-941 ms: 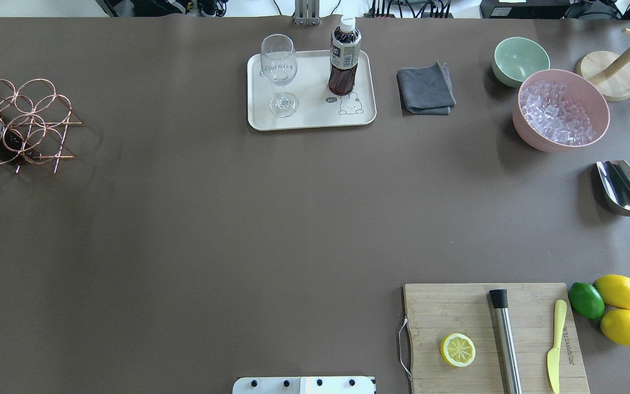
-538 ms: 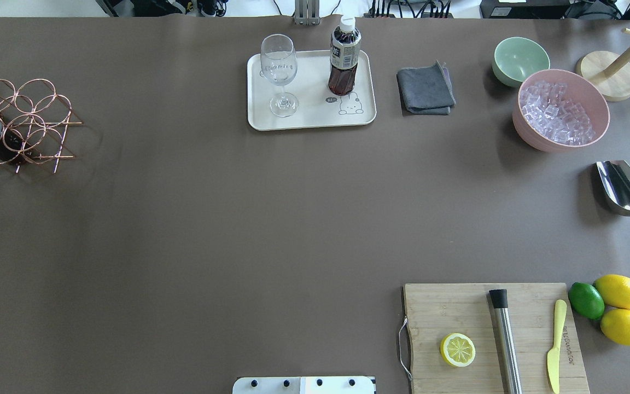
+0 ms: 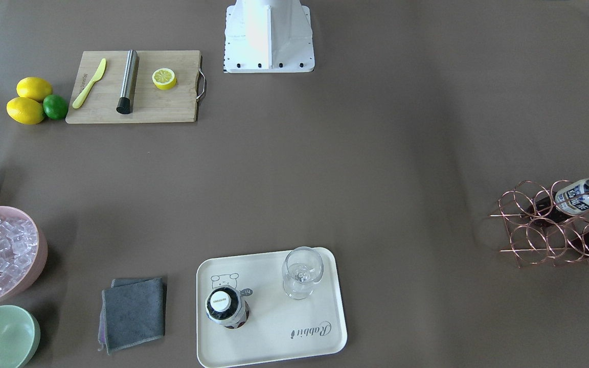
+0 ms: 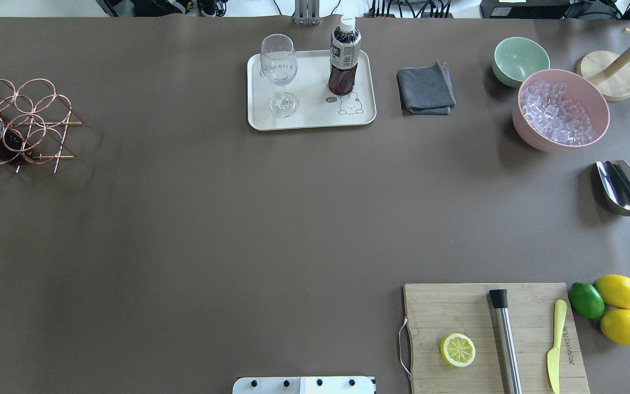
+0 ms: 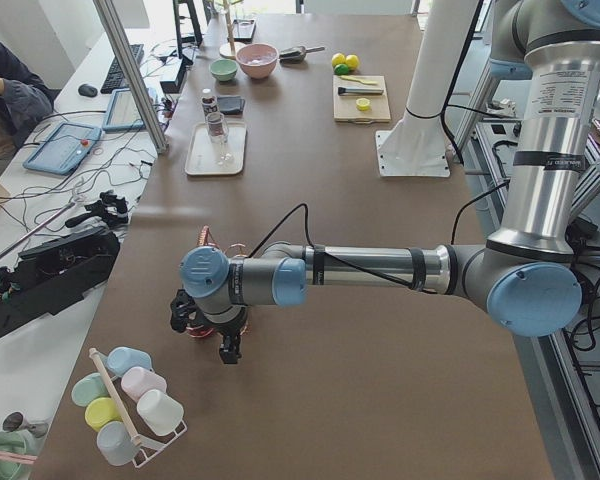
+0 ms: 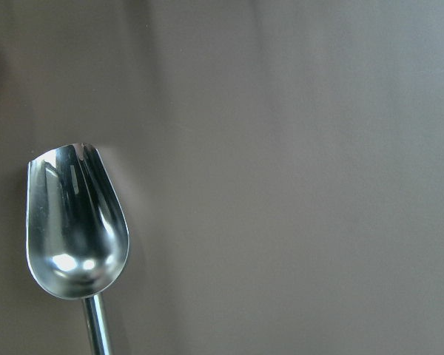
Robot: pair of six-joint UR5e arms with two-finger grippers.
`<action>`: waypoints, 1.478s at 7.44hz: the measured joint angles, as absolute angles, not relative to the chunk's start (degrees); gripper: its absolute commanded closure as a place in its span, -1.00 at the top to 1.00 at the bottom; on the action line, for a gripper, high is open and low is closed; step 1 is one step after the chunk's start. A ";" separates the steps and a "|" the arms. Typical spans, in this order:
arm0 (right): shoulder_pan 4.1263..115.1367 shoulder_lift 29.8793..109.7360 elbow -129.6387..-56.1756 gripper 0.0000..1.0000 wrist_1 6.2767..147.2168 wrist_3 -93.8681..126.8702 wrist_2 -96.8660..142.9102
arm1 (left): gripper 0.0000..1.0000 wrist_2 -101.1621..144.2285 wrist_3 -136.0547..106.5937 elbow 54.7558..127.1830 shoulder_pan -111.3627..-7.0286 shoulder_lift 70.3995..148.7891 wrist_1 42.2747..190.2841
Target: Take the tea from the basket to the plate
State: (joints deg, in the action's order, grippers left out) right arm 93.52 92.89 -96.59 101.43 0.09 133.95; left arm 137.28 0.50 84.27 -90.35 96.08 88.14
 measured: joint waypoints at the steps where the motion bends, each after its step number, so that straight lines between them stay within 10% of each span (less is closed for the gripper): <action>1: 93.52 92.90 -96.59 1.00 101.43 0.09 133.95 | 0.96 137.28 -0.24 85.55 -90.35 94.67 88.15; 11: 93.06 93.22 -97.01 1.00 101.70 -0.52 133.25 | 0.96 137.36 -3.18 86.13 -89.59 93.08 90.42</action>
